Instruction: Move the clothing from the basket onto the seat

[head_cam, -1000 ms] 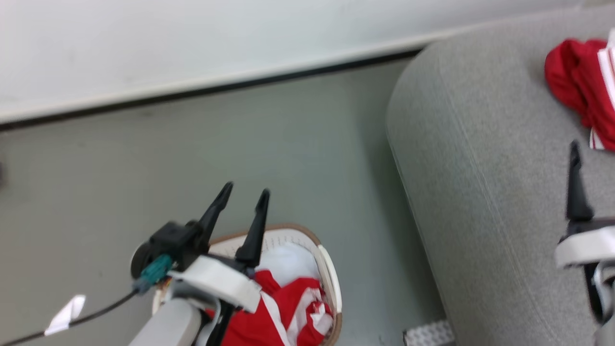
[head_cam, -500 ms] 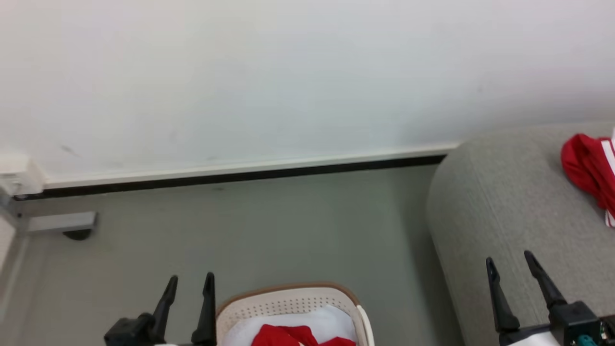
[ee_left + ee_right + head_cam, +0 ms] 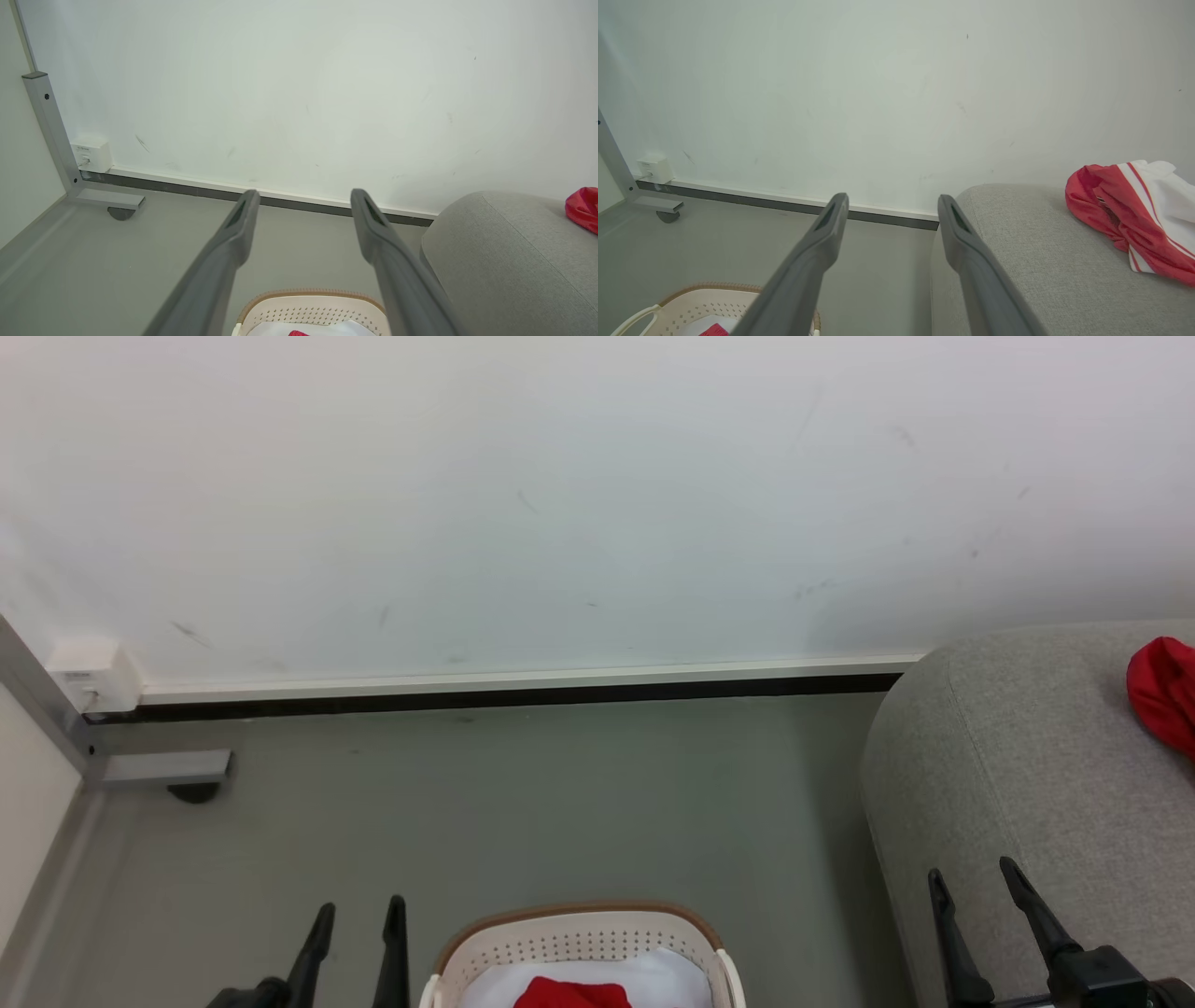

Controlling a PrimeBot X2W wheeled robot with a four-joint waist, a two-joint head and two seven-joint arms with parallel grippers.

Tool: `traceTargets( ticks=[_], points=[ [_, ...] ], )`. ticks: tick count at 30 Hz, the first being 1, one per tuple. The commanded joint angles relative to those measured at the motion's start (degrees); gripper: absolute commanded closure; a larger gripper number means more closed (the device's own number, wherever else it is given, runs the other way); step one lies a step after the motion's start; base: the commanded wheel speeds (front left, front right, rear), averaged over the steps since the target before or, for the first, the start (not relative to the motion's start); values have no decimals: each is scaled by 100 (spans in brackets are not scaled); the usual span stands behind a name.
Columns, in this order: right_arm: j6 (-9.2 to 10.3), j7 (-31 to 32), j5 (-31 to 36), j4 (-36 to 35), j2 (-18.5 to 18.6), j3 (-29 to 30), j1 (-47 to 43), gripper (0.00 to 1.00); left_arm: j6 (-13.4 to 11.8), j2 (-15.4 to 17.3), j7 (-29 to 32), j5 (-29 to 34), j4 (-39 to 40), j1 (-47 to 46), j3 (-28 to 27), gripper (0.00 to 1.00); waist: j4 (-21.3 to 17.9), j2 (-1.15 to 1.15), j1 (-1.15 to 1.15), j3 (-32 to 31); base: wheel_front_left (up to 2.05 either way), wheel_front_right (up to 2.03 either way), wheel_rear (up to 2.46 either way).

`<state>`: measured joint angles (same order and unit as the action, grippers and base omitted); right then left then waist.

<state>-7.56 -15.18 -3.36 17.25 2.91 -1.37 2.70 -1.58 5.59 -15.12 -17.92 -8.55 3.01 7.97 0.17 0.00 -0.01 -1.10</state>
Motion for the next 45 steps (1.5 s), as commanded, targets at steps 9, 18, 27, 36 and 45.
traceTargets(
  ticks=[9,18,27,36,45],
  points=[
    [14,4,-6,-188,0,53,384,0,277,-60,-4,274,-181,-347,54,0,-239,0,1,517,0,0,0],
    [14,5,-149,-579,1,54,1109,0,620,80,781,772,-1279,-1822,800,0,-662,0,1,1853,0,0,0],
    [14,5,-598,-1017,-1,-197,1720,0,655,244,1757,1290,-2715,-3015,1322,0,-1259,0,1,3264,0,0,0],
    [14,5,-1100,-1503,-6,-357,2148,0,331,697,2298,1459,-3907,-4009,1180,0,-1712,0,1,4560,0,0,0],
    [14,5,-1335,-1708,-4,-373,2378,0,192,921,2321,1409,-4620,-4724,1085,0,-1881,0,1,5380,0,0,0]
  ],
)
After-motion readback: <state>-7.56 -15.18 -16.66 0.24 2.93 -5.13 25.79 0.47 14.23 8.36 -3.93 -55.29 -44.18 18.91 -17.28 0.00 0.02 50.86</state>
